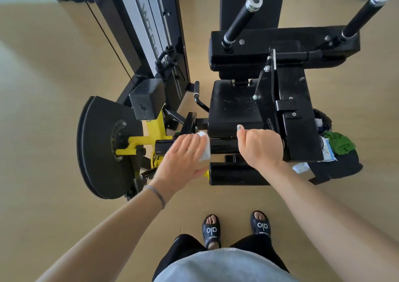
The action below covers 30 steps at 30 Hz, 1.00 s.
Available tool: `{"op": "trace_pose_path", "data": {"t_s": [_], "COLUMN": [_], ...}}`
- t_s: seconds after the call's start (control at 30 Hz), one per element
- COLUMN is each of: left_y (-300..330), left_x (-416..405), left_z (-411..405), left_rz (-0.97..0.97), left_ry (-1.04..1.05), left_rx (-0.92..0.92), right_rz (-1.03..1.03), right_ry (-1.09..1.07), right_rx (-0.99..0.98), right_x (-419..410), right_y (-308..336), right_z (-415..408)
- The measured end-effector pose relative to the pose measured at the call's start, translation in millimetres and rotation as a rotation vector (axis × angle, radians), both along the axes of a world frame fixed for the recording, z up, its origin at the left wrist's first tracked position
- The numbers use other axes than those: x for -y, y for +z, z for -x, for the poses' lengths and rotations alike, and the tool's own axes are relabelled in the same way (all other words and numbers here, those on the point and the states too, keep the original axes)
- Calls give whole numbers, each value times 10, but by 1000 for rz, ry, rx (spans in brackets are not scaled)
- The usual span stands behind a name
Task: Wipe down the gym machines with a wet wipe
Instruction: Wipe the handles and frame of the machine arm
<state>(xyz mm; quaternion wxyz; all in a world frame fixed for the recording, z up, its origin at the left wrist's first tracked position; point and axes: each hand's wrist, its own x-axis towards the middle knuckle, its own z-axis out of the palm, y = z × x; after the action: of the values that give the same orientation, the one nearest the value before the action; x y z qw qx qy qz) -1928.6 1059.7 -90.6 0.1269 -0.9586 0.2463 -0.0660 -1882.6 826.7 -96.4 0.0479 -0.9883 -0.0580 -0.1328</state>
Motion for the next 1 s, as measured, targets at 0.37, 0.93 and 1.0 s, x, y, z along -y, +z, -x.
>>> {"op": "trace_pose_path", "data": {"t_s": [0.37,0.93,1.0], "left_y": [138,188,164], "left_x": [-64,1677,1656], "left_z": [-115,-553,-496], "left_rz": [139,176,155], "left_ry": [181,6,-45], "left_rx": [-37,-322,-258], "right_rz": [-32,-486,-260], "right_ry": [10,-7,30], "right_rx": [62,101,142], "right_x": [-33,454,615], "right_y": [31,328,270], "right_z": [23,-69,-99]}}
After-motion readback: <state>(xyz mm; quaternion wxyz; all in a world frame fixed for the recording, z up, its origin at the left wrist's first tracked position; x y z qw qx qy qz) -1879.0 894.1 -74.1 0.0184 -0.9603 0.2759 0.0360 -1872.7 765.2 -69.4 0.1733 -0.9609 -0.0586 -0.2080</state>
